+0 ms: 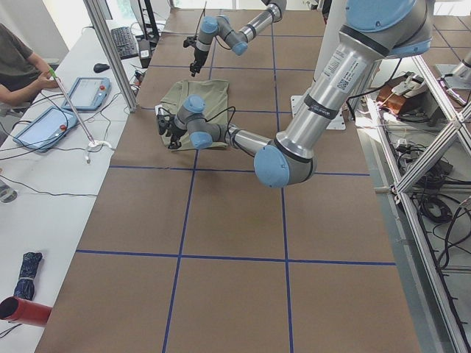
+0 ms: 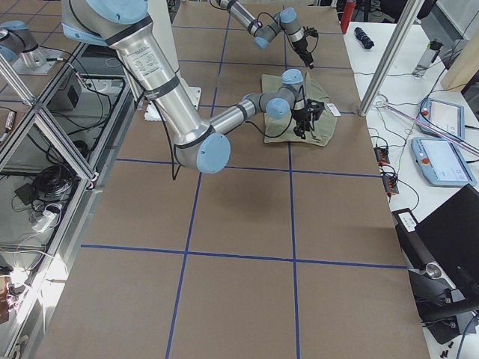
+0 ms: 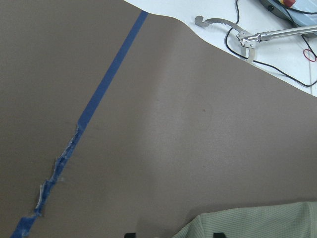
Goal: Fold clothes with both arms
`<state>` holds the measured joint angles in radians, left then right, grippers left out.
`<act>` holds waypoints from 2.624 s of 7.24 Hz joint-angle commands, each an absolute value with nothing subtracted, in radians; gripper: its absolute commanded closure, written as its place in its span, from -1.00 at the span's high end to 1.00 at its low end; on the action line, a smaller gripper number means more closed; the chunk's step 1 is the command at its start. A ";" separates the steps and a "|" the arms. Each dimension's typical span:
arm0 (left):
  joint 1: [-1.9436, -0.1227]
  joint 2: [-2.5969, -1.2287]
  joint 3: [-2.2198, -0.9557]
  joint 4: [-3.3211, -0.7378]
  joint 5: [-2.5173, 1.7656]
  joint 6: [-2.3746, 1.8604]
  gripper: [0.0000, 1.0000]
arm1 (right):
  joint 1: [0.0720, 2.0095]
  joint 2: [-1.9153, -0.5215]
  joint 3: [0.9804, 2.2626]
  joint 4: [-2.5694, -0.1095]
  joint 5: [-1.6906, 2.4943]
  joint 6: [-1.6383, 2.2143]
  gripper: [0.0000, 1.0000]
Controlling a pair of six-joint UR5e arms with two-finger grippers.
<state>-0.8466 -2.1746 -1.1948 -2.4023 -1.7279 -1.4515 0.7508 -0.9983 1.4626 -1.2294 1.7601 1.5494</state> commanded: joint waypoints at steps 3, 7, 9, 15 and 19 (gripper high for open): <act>-0.847 -2.171 -1.197 -2.407 -1.729 -1.448 0.34 | 0.572 -1.244 1.712 -1.166 1.695 1.910 0.39; -0.847 -2.171 -1.197 -2.404 -1.727 -1.447 0.34 | 0.548 -1.233 1.698 -1.161 1.664 1.910 0.42; -0.847 -2.164 -1.200 -2.402 -1.727 -1.448 0.34 | 0.545 -1.229 1.692 -1.161 1.663 1.908 0.35; -0.847 -2.161 -1.200 -2.402 -1.726 -1.448 0.34 | 0.570 -1.223 1.709 -1.163 1.670 1.904 -1.00; -0.845 -2.152 -1.264 -2.407 -1.733 -1.454 0.33 | 0.453 -1.377 2.044 -1.381 1.684 1.930 -1.00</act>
